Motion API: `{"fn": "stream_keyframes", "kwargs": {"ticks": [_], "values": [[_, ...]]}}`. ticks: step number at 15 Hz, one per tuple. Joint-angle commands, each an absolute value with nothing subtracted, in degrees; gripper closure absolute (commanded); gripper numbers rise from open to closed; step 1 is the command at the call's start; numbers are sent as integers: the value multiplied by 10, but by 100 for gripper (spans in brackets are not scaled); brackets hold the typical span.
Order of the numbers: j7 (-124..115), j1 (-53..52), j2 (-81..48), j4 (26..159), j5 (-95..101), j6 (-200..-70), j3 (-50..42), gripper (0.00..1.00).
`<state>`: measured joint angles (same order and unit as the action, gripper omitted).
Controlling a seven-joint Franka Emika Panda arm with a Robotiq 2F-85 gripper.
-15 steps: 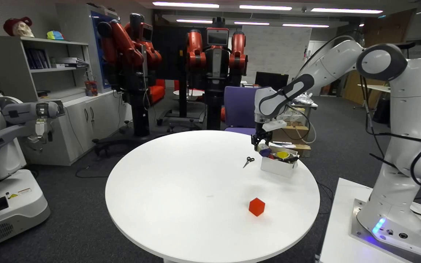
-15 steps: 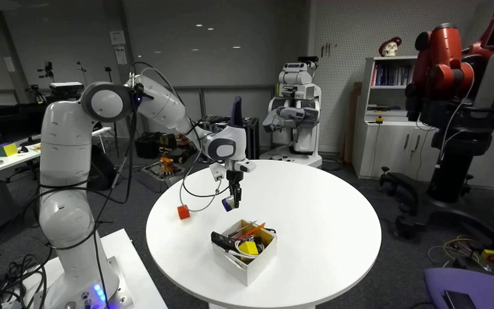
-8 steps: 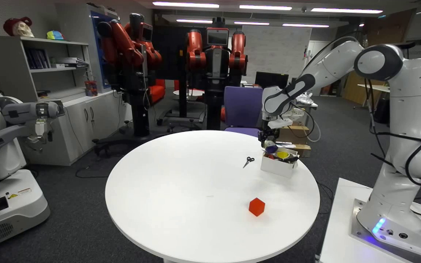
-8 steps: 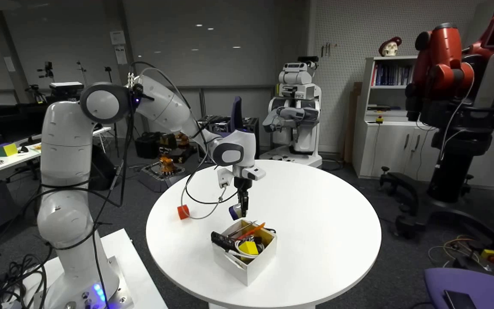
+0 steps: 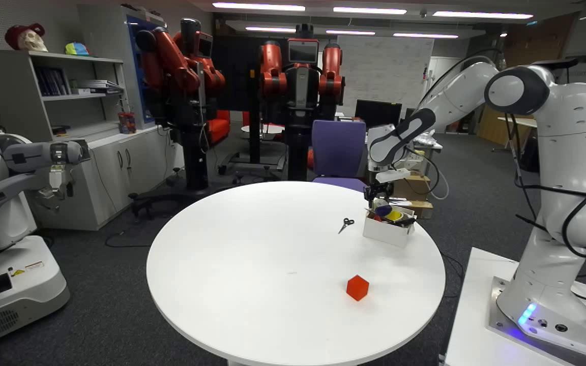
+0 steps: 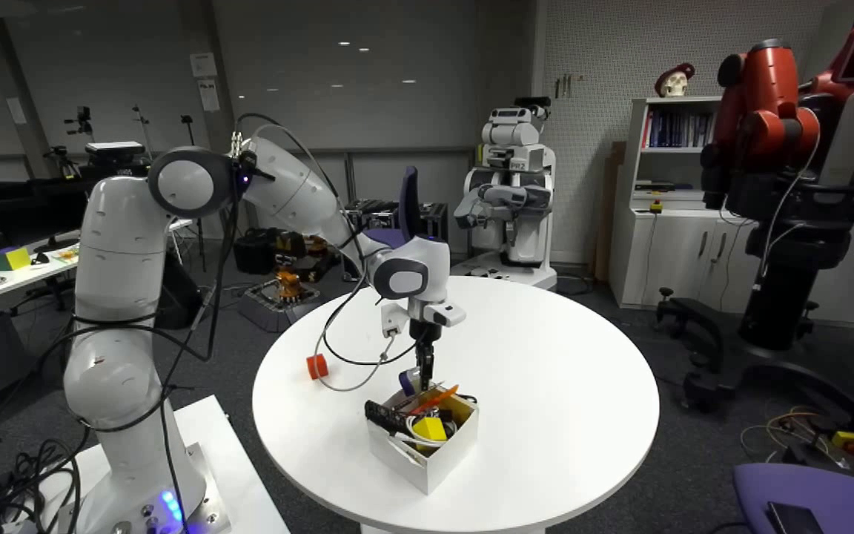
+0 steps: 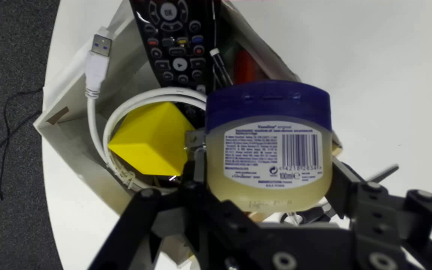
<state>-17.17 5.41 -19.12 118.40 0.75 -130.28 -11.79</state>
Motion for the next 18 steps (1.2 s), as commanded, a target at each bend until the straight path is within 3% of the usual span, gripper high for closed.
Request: {"fn": "stream_keyframes", "kwargs": {"ticks": [1, 9, 10, 12, 18], "values": [[-183, 67, -196, 1162, 29, -1281, -136, 48], [-229, 81, -232, 1122, 55, -1274, -181, 48], [-234, 81, -234, 1121, 56, -1273, -182, 6], [-244, 77, -235, 1122, 56, -1278, -183, 0], [-199, 84, -177, 1162, -4, -1295, -143, 0]]}}
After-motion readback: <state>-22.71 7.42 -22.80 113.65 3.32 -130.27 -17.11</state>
